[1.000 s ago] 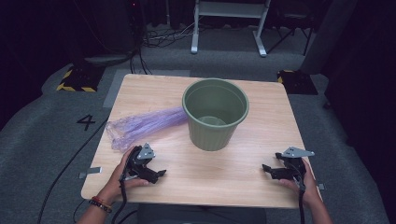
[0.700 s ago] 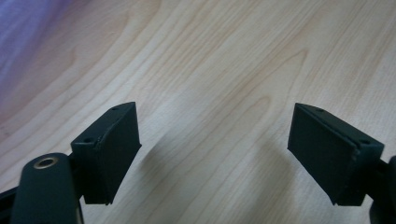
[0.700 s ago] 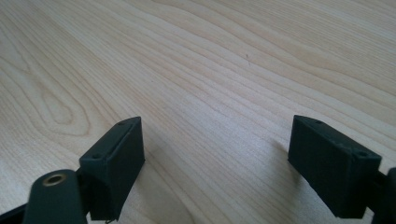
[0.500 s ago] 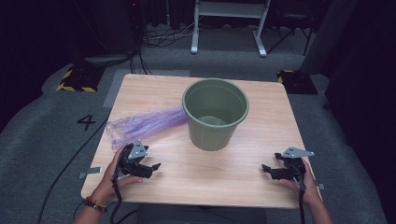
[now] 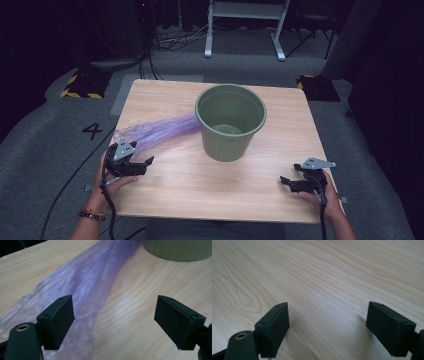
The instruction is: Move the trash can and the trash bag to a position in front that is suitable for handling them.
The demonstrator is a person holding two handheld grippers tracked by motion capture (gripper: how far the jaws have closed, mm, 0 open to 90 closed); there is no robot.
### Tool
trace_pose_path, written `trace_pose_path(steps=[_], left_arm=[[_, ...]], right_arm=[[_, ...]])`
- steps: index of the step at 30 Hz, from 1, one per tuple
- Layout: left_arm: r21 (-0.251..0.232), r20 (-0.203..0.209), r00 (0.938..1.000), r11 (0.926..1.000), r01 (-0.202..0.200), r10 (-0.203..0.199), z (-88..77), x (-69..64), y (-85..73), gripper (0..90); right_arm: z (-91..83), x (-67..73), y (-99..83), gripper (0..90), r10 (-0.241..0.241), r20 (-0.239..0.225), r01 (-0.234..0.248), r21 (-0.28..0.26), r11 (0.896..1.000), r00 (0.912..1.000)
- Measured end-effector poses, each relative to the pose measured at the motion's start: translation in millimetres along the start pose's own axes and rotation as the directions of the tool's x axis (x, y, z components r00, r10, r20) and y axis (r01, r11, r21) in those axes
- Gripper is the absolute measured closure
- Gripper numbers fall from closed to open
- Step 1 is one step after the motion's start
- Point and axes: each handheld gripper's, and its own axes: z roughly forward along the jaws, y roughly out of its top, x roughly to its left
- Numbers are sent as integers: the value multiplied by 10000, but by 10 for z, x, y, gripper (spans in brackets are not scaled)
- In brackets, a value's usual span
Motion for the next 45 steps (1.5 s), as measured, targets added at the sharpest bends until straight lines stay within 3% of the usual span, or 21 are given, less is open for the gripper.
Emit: trace_pose_path(steps=[4, 7, 8, 14, 18, 22, 28, 31, 36, 41, 45], left_arm=[[150, 80, 9990, 9989, 433, -434, 98, 166, 9, 160], [784, 91, 9998, 9968, 175, -183, 234, 217, -3, 195], [846, 146, 9993, 9959, 324, -338, 276, 232, -12, 202], [1296, 390, 9974, 9901, 545, -600, 460, 301, -37, 401], [1595, 653, 9969, 9867, 323, -432, 506, 294, -60, 546], [1821, 654, 9976, 9832, 124, -247, 524, 279, -69, 714], [1800, 1078, 9941, 9836, -99, -97, 518, 230, -69, 842], [1803, 1318, 9912, 9836, -108, -133, 516, 182, -63, 852], [1834, 1671, 9859, 9820, -446, 136, 527, 44, -29, 855], [1987, 2199, 9727, 9727, -1195, 746, 543, -218, 45, 851], [2130, 2320, 9682, 9663, -1444, 936, 545, -351, 86, 824]], right_arm=[[2, 1, 1, 189, -5, -15, 5, -3, 10000, 10000], [2, 1, 1, 189, -11, -15, 11, -5, 10000, 10000], [2, 1, 1, 189, -11, -12, 11, -1, 10000, 10000], [2, 1, 0, 189, -7, -15, 7, -7, 10000, 10000], [2, 1, 0, 189, -3, -17, 3, -8, 10000, 10000], [2, 1, 0, 189, -4, -13, 4, -6, 10000, 10000], [2, 1, 0, 189, -4, -11, 4, -6, 10000, 10000], [2, 1, 0, 189, -4, -14, 4, -10, 10000, 10000], [2, 1, 0, 189, -5, -13, 5, -10, 10000, 10000], [2, 1, 0, 189, -6, -10, 6, -5, 10000, 10000], [2, 1, 0, 189, -4, -11, 4, -6, 10000, 10000]])
